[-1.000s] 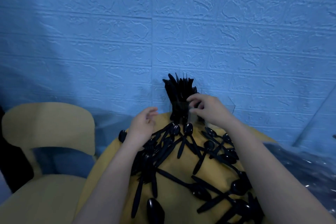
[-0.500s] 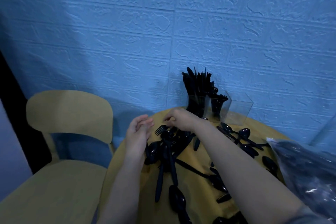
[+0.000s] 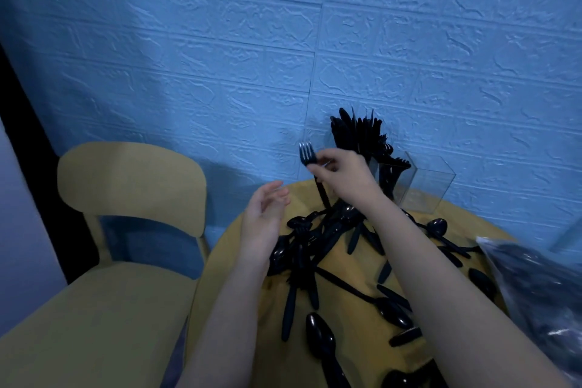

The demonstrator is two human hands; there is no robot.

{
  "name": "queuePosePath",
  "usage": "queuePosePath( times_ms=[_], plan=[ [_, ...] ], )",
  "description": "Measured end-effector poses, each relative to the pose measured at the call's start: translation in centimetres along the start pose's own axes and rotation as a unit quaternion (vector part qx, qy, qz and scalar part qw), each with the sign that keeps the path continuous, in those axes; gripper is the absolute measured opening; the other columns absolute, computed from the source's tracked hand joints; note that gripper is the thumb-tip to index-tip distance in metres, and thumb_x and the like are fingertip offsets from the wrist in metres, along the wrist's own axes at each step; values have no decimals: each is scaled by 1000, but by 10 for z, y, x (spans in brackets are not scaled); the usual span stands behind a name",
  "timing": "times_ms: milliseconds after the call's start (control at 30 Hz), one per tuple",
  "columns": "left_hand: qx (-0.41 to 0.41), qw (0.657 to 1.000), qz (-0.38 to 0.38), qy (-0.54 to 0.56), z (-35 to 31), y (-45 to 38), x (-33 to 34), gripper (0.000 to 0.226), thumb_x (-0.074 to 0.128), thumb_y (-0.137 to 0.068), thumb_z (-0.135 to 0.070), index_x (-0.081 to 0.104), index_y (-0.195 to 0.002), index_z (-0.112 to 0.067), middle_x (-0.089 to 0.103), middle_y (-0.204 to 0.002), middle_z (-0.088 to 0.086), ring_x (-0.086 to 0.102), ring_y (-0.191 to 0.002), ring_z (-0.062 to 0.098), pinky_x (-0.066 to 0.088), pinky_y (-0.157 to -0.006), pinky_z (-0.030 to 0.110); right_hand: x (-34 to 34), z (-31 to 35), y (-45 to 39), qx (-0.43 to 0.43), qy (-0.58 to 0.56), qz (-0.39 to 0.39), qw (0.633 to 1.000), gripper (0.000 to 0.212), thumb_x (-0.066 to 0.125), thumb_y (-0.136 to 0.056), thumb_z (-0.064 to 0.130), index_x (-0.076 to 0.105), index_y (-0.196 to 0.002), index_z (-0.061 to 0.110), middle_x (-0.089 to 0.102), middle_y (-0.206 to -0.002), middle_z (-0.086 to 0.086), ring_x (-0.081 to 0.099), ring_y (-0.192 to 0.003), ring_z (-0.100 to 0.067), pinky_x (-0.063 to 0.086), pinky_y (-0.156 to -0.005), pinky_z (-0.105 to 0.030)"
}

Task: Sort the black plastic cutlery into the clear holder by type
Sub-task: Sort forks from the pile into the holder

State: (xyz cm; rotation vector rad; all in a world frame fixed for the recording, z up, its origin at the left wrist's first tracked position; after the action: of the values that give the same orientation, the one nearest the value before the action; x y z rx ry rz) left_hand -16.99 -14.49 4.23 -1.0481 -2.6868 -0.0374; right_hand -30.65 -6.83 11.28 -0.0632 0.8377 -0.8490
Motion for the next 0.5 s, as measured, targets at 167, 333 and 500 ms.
queuePosePath(
  times_ms=[167, 333, 500],
  plan=[
    [45, 991, 109, -62, -2, 5, 22, 62, 59, -92, -11, 30, -143, -29, 47, -129, -13, 47, -118, -3, 45, -82, 10, 3, 44, 27, 0, -93, -5, 996, 11, 68, -83, 10, 62, -76, 15, 61, -63, 8, 64, -55, -4, 51, -61, -19],
    [69, 989, 71, -111, 0, 3, 22, 40, 44, -97, -2, 39, -133, -19, 60, -105, -9, 60, -95, 9, 50, -83, 28, 21, 63, 37, -15, -18, 54, 998, 13, 72, -81, 22, 61, -77, 21, 62, -71, 8, 61, -70, -7, 47, -66, -17],
    [-46, 994, 74, 67, 4, 6, 19, 32, 33, -96, 6, 47, -113, -17, 67, -108, 9, 67, -95, 21, 52, -83, 33, 1, 29, 23, -28, 35, 76, 996, 13, 65, -89, 23, 72, -93, 13, 70, -89, 2, 62, -83, -9, 43, -74, -15]
  ],
)
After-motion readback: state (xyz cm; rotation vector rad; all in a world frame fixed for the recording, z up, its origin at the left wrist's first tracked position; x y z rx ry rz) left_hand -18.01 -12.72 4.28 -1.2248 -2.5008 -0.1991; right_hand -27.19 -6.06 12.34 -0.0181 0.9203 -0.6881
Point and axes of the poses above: each hand's wrist, its own y-axis away from the middle knuckle, its own x-axis out of the palm, z = x × y, the point moved 6 cm from there along -y, towards the middle knuckle
